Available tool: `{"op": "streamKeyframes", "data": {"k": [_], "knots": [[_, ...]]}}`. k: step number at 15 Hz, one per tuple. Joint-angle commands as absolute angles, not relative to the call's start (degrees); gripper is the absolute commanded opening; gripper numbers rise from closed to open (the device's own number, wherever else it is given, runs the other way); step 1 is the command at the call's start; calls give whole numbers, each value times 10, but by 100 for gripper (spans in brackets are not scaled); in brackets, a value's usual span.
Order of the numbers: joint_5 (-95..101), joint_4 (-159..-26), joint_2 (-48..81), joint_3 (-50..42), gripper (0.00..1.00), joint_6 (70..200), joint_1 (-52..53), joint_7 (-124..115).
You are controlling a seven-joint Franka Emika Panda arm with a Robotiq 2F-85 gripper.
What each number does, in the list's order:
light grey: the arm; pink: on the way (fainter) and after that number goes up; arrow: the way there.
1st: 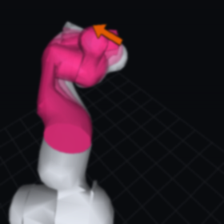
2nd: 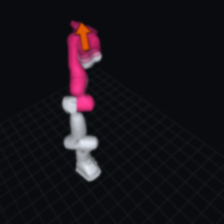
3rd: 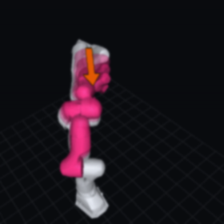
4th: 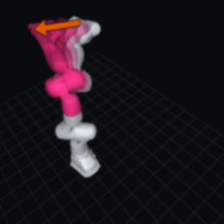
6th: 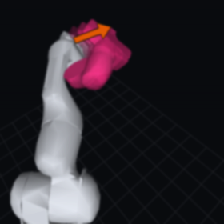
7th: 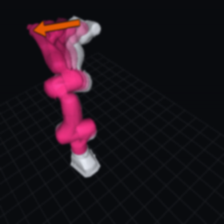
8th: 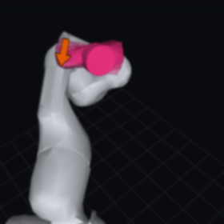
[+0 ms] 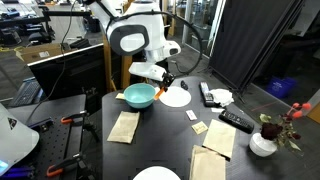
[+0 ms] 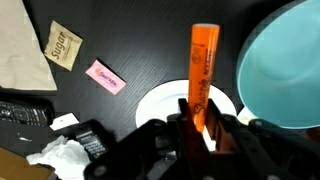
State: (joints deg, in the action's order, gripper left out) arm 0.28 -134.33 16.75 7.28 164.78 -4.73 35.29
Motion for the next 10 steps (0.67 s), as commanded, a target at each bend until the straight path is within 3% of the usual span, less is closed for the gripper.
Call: {"op": "streamKeyframes", "data": {"k": [1,10], "knots": [[32,-1280,238,54,5,1667,-46,315],[61,-1161,363,37,5,1655,-51,242]]}}
